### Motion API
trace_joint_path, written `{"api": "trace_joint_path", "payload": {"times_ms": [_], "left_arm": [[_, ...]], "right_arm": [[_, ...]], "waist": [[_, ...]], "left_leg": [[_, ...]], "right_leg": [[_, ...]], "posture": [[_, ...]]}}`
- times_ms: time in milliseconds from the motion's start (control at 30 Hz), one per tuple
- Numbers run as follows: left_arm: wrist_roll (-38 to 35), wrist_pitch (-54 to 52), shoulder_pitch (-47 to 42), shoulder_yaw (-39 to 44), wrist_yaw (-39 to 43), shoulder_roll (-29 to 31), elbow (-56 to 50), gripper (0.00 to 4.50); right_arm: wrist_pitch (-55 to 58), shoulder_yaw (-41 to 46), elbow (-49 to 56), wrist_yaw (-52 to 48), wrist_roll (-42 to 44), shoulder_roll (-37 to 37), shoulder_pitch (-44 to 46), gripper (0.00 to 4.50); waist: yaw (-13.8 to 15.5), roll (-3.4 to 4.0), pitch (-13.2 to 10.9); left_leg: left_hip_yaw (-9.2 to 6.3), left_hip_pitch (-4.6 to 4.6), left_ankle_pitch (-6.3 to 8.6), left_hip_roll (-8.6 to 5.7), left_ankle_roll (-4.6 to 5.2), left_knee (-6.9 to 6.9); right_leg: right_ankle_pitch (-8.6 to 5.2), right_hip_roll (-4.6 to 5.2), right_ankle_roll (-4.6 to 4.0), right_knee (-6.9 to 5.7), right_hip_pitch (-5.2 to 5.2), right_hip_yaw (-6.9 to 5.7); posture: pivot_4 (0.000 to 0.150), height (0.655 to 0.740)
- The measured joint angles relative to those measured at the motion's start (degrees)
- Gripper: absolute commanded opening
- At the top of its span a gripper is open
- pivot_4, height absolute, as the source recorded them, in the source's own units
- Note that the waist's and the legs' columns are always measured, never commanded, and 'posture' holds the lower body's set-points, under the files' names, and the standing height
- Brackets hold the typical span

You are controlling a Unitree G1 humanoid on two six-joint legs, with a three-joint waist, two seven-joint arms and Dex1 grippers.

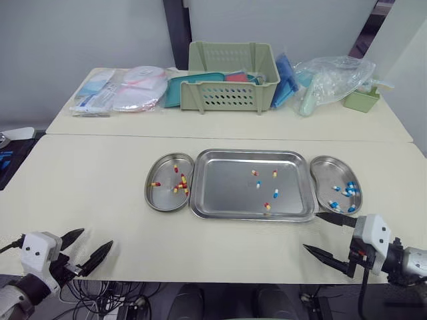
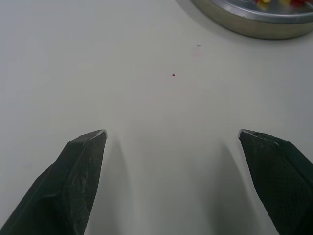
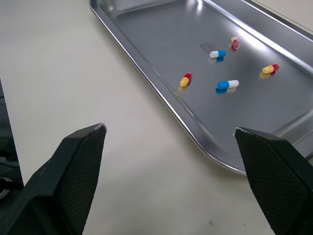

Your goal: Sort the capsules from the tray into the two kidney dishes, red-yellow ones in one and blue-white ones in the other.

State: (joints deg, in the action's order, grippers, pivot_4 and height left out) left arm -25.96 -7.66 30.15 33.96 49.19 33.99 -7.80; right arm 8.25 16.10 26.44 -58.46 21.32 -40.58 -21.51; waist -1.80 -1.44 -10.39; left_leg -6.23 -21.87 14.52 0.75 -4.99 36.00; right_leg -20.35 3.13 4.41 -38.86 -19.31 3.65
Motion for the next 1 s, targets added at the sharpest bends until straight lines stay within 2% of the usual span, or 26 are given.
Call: {"api": "trace_joint_path", "payload": {"times_ms": [367, 600, 1000], "left_arm": [[-0.42, 0.3, 1.96, 0.05, -0.88, -0.44, -3.21, 4.5], [-0.78, 0.84, 2.29, 0.05, 1.66, 0.12, -4.9, 4.5], [-3.33, -1.89, -1.7, -3.68, 1.9, 0.08, -13.11, 4.5]], "right_arm": [[-9.09, -1.74, -9.83, -3.11, -1.32, 0.0, 0.83, 4.4], [-15.24, -2.86, -15.38, -5.22, -2.18, 0.21, 0.89, 4.4], [-16.39, -3.83, -12.74, -3.17, -1.45, 1.07, 2.37, 4.4]], "waist": [[0.0, -0.01, 0.01], [-0.01, -0.01, 0.01], [-0.01, 0.0, 0.01]], "left_leg": [[0.02, 0.01, 0.0, -0.01, 0.0, 0.0], [0.02, 0.01, 0.0, 0.0, 0.0, 0.0], [0.0, 0.03, 0.0, 0.0, 0.0, 0.01]], "right_leg": [[0.0, 0.0, 0.0, 0.0, 0.0, 0.01], [0.0, 0.0, 0.0, 0.0, 0.01, 0.01], [0.0, -0.01, 0.0, -0.02, 0.02, 0.01]], "posture": [[0.15, 0.74], [0.15, 0.74], [0.15, 0.74]]}}
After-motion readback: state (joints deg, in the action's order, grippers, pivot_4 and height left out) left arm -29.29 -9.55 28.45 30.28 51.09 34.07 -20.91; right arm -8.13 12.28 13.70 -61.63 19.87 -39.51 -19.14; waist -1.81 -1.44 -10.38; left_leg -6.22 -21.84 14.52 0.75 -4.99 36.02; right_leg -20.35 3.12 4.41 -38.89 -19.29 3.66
